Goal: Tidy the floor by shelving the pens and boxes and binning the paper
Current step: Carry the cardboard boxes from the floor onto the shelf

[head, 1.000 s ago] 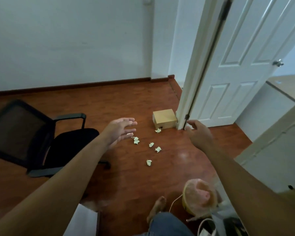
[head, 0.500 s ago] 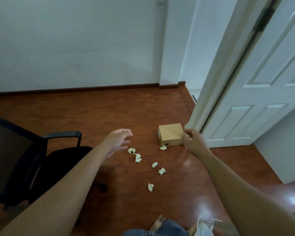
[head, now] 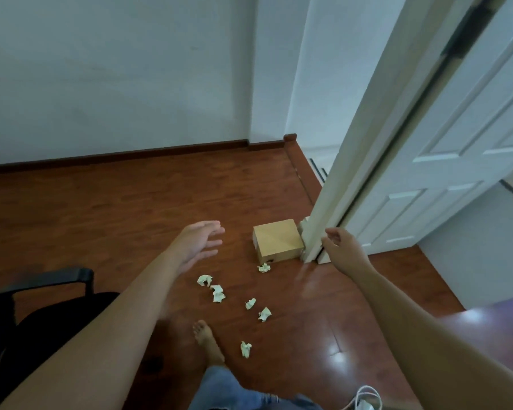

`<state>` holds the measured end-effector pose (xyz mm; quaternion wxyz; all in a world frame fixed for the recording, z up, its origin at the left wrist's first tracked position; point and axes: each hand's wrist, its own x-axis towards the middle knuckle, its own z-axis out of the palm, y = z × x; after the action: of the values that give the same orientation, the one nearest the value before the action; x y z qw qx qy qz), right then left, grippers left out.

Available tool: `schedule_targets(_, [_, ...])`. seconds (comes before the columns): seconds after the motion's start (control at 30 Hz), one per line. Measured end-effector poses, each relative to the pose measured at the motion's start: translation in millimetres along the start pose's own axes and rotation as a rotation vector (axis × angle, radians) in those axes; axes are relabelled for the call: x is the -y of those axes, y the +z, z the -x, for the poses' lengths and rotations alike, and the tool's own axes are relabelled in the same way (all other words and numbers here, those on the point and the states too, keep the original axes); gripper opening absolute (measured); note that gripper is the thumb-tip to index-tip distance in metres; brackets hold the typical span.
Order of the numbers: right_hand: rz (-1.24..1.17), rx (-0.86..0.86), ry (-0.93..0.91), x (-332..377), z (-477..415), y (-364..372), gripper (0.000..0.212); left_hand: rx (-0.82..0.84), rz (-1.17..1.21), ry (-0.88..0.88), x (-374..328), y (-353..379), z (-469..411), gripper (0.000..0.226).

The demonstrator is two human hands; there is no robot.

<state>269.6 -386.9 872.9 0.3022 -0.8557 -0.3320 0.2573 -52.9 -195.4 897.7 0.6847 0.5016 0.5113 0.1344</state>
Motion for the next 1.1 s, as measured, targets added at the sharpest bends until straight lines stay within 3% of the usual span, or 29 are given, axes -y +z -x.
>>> schedule_targets(0.3, [0.025,-0.11,0.148,37,-103,-10,0.047,0.129,-0.018,-0.039,-79,-5,-158,0.038])
schedule_targets(0.47, [-0.018,-0.163,0.198,75,-155,5,0.041,0.217,-0.095,-0.05,-123,-20,-228,0.027])
schedule_targets(0.73, [-0.088,-0.099,0.257,89,-227,31,0.038,0.157,-0.07,-0.16,-135,-36,-318,0.032])
schedule_targets(1.0, [-0.076,0.036,0.304,45,-342,26,0.042,0.057,0.03,-0.226,-130,-1,-394,0.031])
schedule_targets(1.1, [-0.043,0.094,0.308,34,-382,28,0.026,0.017,0.035,-0.24,-125,17,-423,0.031])
